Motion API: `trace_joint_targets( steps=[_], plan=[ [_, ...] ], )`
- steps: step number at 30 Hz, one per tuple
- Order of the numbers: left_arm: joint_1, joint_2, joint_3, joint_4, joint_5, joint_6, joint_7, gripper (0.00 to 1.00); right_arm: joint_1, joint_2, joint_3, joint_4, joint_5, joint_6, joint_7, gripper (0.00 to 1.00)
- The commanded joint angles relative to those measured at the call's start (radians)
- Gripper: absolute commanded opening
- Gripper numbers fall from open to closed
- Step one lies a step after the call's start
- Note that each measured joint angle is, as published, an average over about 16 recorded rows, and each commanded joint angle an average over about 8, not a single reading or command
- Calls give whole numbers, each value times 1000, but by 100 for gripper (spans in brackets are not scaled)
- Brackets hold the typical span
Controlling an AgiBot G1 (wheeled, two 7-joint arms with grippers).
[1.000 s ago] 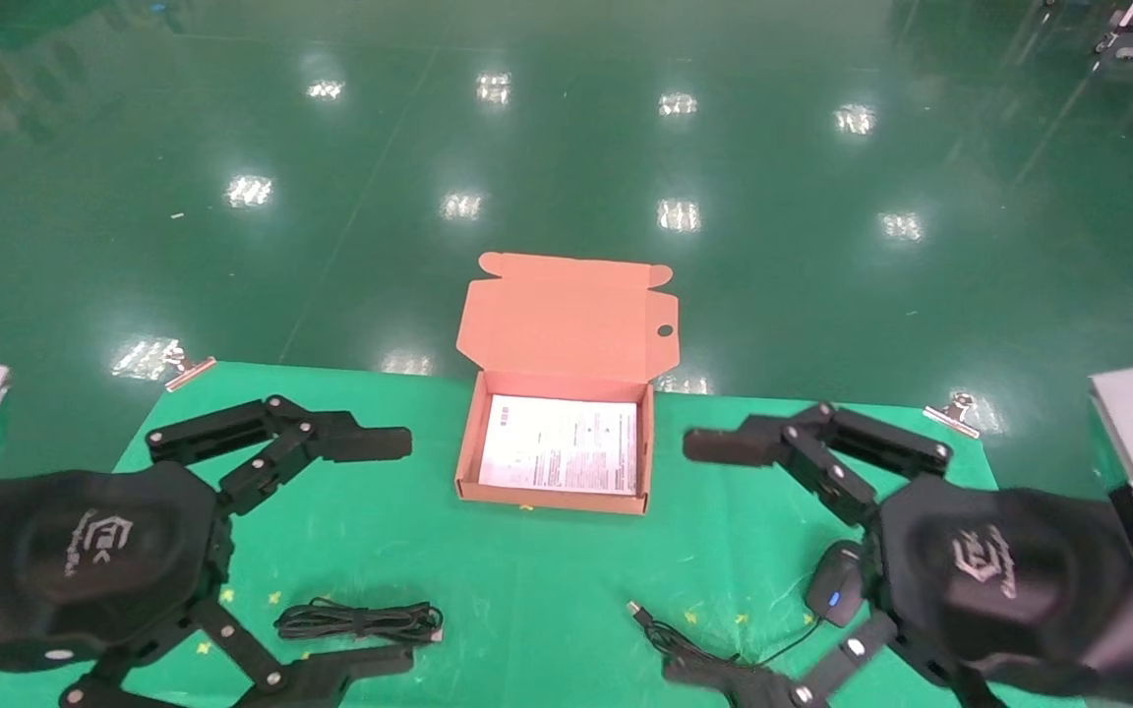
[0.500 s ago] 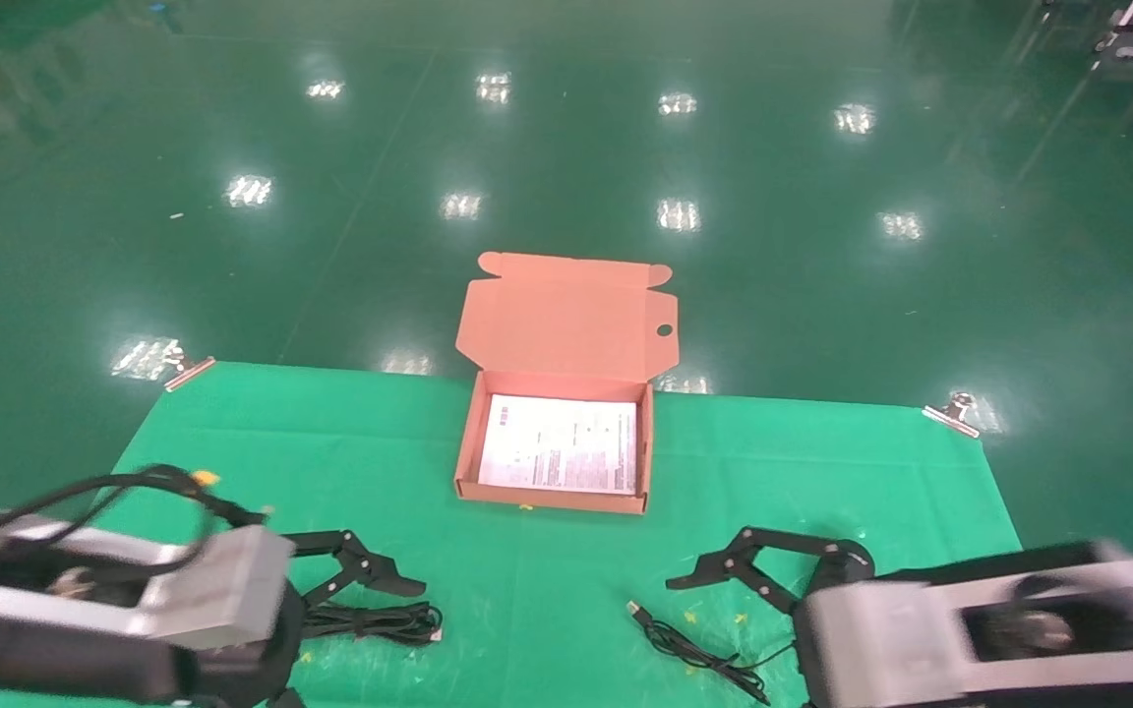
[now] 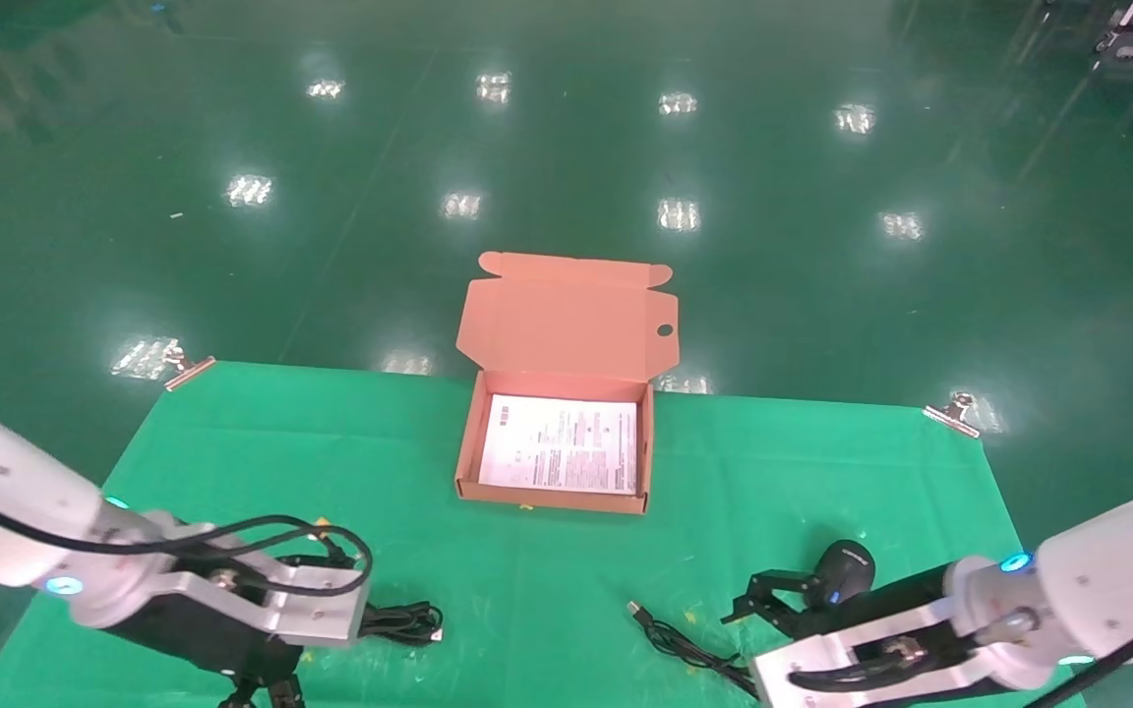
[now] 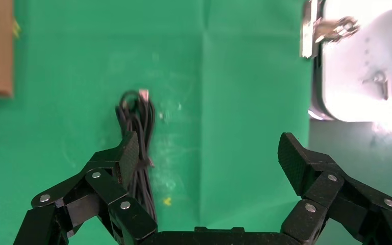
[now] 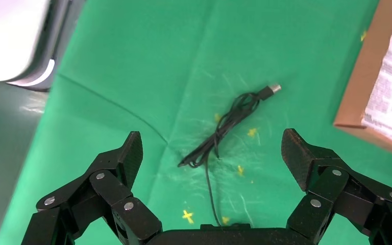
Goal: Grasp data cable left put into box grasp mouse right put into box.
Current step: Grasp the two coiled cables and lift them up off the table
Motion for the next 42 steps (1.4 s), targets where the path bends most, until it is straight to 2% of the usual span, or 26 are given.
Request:
trace_joint_targets(
  steps=[1, 8, 18, 24, 32, 33, 35, 36, 40, 41, 42],
  plan=[
    [2, 23, 22, 30, 44, -20, -9, 100, -11, -13, -13, -2, -42, 27, 13, 100],
    [22, 79, 33, 166, 103, -121, -44, 100, -58, -58, -33, -24, -150, 132, 81, 100],
    [22, 142, 7, 406, 97, -239, -39, 100, -79, -162, -61, -113, -264, 232, 155, 100],
    [6, 188, 0, 539, 88, -266, 5, 100, -72, -221, -83, -170, -317, 260, 162, 100],
    [-16, 234, 5, 681, 95, -293, 92, 100, -66, -260, -101, -263, -336, 263, 144, 100],
    [-18, 238, 7, 694, 98, -298, 106, 96, -67, -263, -103, -274, -340, 266, 142, 100],
    [-23, 246, 10, 715, 103, -308, 133, 74, -68, -268, -107, -298, -347, 270, 141, 100],
    [-25, 249, 12, 722, 106, -313, 144, 62, -69, -270, -108, -306, -350, 271, 141, 92],
    [-31, 260, 14, 754, 110, -325, 179, 12, -72, -280, -113, -341, -361, 281, 144, 42],
    [-32, 262, 14, 760, 109, -326, 181, 3, -72, -282, -114, -347, -361, 282, 144, 30],
    [-32, 263, 13, 764, 109, -327, 183, 0, -72, -284, -114, -350, -362, 283, 144, 17]
  ],
)
